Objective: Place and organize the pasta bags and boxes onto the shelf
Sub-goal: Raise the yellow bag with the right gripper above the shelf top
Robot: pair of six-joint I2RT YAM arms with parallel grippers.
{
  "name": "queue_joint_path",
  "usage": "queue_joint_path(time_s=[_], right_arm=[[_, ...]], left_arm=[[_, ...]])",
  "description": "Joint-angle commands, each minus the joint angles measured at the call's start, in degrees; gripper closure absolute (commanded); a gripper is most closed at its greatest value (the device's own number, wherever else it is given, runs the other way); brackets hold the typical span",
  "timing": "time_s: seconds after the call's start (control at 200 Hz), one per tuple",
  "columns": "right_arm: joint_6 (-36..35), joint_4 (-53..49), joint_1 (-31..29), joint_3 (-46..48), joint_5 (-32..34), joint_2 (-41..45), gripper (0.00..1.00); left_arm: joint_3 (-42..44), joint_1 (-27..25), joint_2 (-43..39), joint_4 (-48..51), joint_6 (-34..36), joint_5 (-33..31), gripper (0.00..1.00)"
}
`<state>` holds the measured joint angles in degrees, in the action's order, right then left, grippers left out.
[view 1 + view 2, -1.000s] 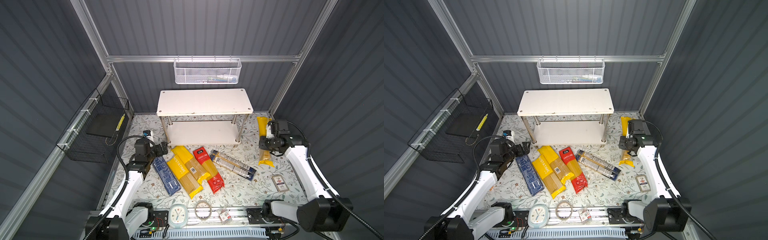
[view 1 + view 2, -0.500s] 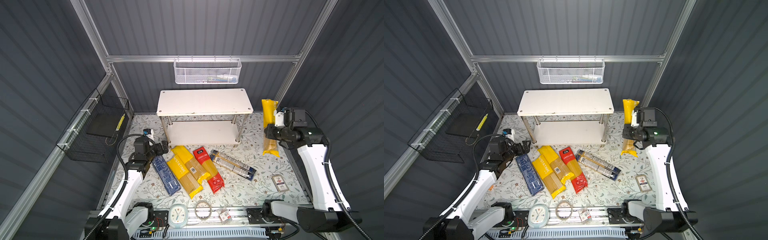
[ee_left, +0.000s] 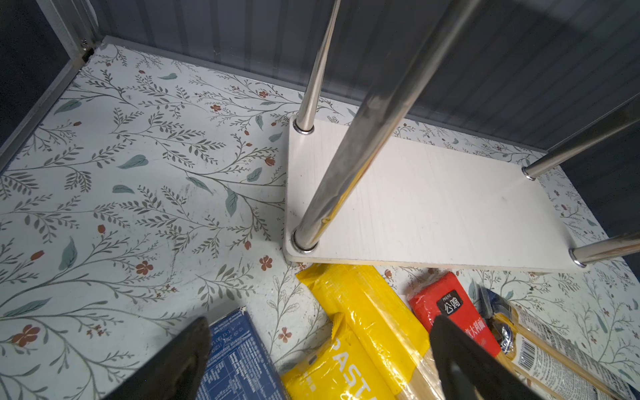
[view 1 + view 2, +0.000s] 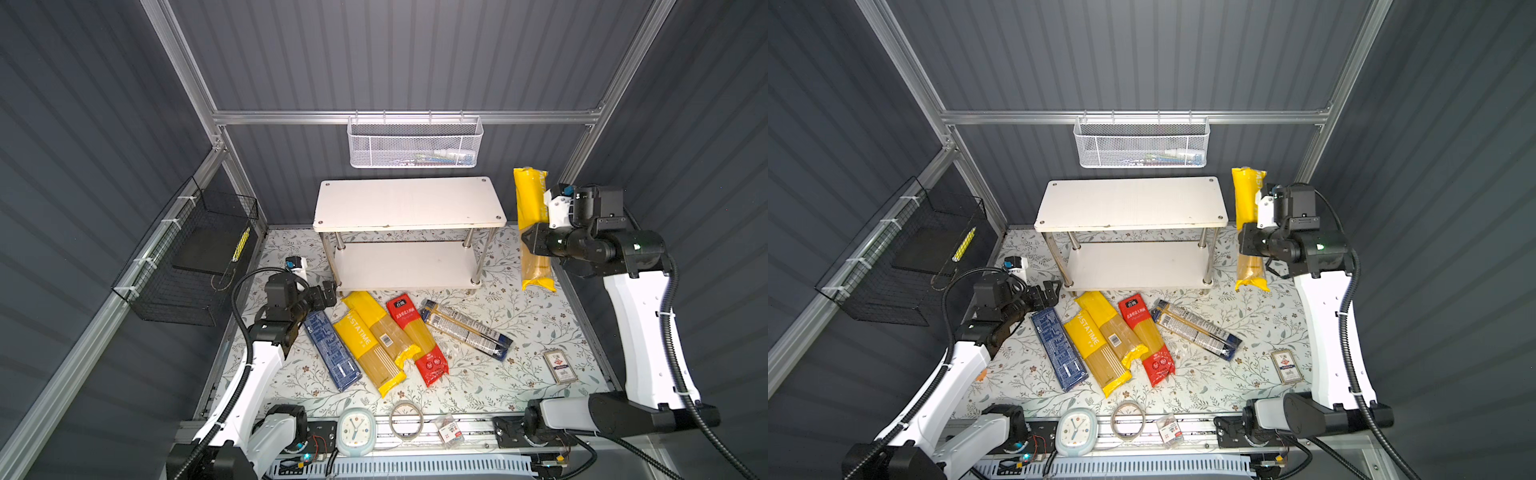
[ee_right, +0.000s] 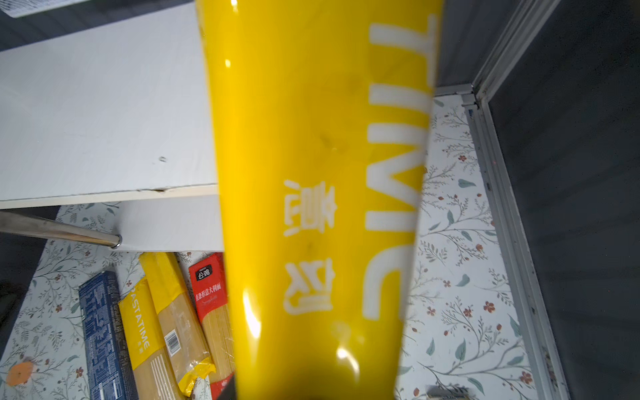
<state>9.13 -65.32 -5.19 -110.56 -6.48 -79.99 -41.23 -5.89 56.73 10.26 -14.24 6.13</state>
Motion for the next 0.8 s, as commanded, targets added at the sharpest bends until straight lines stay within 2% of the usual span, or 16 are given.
queue_joint_path(time_s=[0.0, 0.405, 0.67, 0.795], right_arm=[[-0.3, 3.0, -1.3, -7.5, -3.0, -2.4, 0.87], [1.7, -3.1, -5.5, -26.6, -8.3, -13.9, 0.87], [4.1, -6.4, -6.5, -28.7, -8.4, -17.0, 0.85], [5.9, -5.8, -6.8, -28.9, -11.6, -18.5, 0.85]], left_arm=[[-1.9, 0.2, -1.6, 1.9, -0.4, 1.9, 0.0], [-1.7, 0.2, -1.8, 2.6, -1.2, 2.4, 0.0], [-1.1, 0.2, -1.7, 2.1, -2.0, 5.1, 0.0], [-0.6, 0.2, -1.2, 1.9, -1.9, 5.7, 0.0]])
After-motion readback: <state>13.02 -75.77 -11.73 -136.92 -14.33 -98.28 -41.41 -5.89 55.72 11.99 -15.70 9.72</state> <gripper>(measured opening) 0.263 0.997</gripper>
